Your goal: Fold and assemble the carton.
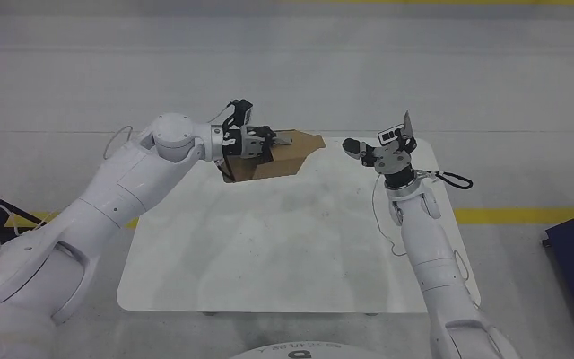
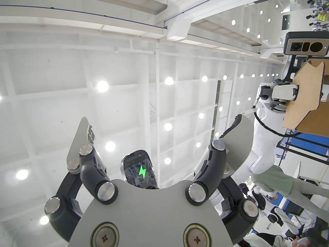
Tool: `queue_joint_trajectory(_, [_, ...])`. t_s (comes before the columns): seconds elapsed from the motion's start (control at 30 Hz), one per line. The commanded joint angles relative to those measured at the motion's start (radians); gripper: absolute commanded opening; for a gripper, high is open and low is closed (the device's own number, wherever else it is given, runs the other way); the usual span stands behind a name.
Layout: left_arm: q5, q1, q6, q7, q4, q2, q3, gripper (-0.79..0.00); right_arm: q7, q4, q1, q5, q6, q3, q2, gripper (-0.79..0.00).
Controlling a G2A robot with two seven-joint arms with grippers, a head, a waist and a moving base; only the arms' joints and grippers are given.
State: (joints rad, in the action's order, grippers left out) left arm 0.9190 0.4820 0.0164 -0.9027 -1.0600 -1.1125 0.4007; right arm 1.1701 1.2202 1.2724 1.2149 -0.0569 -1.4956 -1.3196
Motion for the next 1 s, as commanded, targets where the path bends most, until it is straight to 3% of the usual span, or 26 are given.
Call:
queue_joint_trajectory(0.0, [0.000, 0.000, 0.000, 0.000, 0.000, 0.000, 0.000, -0.785, 0.000, 0.000, 0.000, 0.000, 0.000, 0.000, 0.000, 0.000])
queue_joint_trajectory(0.03, [-0.093, -0.010, 0.006, 0.080, -0.005, 0.001, -0.009, -0.785, 0.000, 0.000, 0.000, 0.000, 0.000, 0.000, 0.000, 0.000])
queue_joint_trajectory(0.13, [-0.431, -0.023, 0.103, 0.371, -0.152, 0.003, -0.054, -0.785, 0.000, 0.000, 0.000, 0.000, 0.000, 0.000, 0.000, 0.000])
queue_joint_trajectory(0.3, [-0.948, 0.003, 0.282, 0.635, -0.385, 0.021, -0.130, -0.785, 0.000, 0.000, 0.000, 0.000, 0.000, 0.000, 0.000, 0.000])
queue_joint_trajectory(0.37, [-1.023, 0.032, 0.365, 0.711, -0.434, 0.028, -0.117, -0.785, 0.000, 0.000, 0.000, 0.000, 0.000, 0.000, 0.000, 0.000])
queue_joint_trajectory(0.43, [-0.994, 0.056, 0.366, 0.730, -0.473, 0.033, -0.088, -0.785, 0.000, 0.000, 0.000, 0.000, 0.000, 0.000, 0.000, 0.000])
queue_joint_trajectory(0.77, [-0.994, 0.056, 0.366, 0.730, -0.473, 0.033, -0.088, -0.785, 0.000, 0.000, 0.000, 0.000, 0.000, 0.000, 0.000, 0.000])
queue_joint_trajectory(0.87, [-1.259, 0.054, 0.425, 0.788, -0.476, 0.030, -0.138, -0.785, -0.025, 0.008, 0.005, -0.013, -0.011, -0.001, 0.000, 0.000])
queue_joint_trajectory(0.93, [-1.417, 0.053, 0.490, 0.769, -0.480, 0.022, -0.179, -0.785, -0.068, 0.030, 0.016, -0.036, -0.051, -0.006, 0.000, 0.000])
queue_joint_trajectory(0.97, [-1.467, 0.046, 0.462, 0.758, -0.482, 0.018, -0.188, -0.785, -0.082, 0.038, 0.023, -0.034, -0.070, -0.009, -0.001, 0.000])
